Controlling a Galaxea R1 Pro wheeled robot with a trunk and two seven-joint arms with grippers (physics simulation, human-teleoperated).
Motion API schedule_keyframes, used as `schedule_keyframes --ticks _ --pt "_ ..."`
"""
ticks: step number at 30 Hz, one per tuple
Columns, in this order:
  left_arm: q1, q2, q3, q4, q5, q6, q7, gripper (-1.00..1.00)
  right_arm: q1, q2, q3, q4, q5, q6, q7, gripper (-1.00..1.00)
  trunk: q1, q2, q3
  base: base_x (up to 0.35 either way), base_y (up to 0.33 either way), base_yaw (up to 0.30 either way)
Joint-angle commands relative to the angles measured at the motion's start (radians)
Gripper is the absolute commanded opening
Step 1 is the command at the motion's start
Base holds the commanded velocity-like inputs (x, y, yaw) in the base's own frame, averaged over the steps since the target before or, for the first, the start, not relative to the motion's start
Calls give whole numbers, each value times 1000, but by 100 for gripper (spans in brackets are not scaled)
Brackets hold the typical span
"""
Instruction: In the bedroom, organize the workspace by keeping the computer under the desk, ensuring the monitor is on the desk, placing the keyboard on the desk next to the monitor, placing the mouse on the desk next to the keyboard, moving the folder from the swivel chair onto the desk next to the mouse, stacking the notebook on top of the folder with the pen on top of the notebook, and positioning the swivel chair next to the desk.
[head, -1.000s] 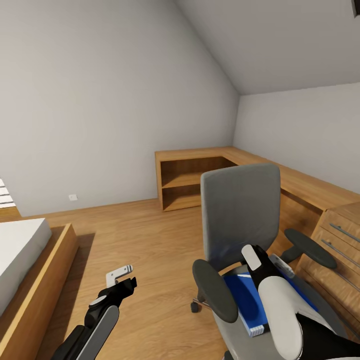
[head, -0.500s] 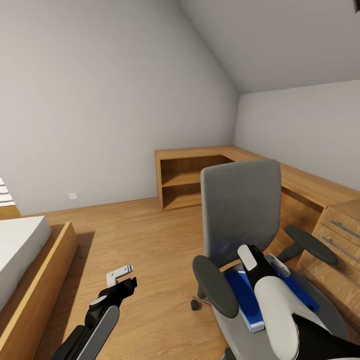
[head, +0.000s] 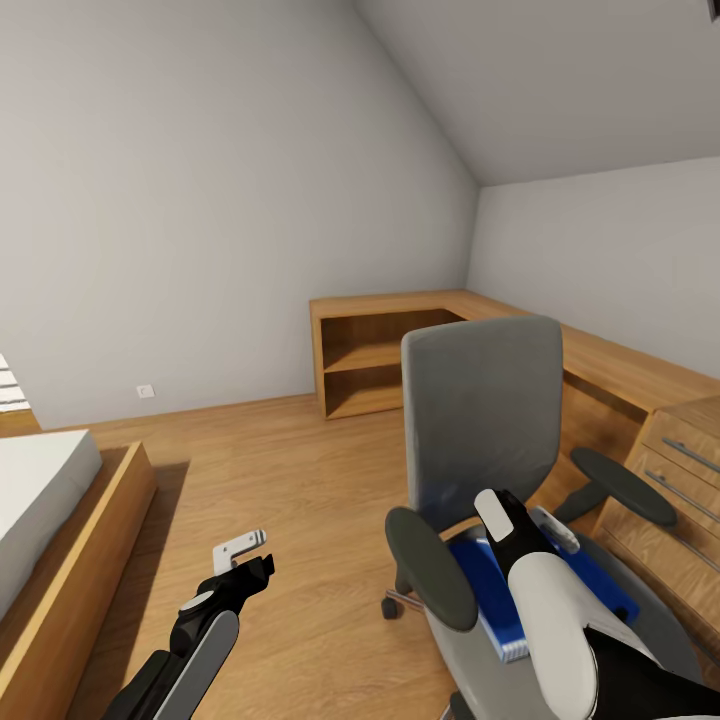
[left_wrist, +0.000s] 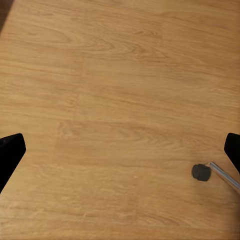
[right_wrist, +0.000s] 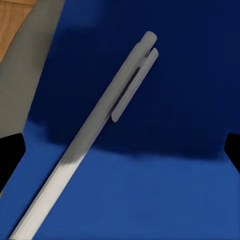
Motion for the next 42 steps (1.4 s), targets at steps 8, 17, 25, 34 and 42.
schedule_keyframes --ticks 8,17,25,34,42 --pt "-1 1 -3 -1 7 2 8 100 0 1 -4 -3 2 10 -4 100 4 -8 -4 0 0 0" --pt "-1 1 -3 -1 7 2 8 100 0 0 -3 -3 3 10 -7 100 4 -8 -4 0 0 0" --pt "-1 1 -3 -1 7 2 8 100 0 -1 -4 -3 2 10 -16 100 4 -8 -4 0 0 0" --pt "-1 -2 -5 -1 7 2 8 100 0 -1 -4 -3 2 10 -31 100 4 -8 -4 0 0 0" --pt "-1 -5 -6 -1 7 2 9 100 0 -1 -4 -3 1 10 -38 100 4 -8 -4 0 0 0"
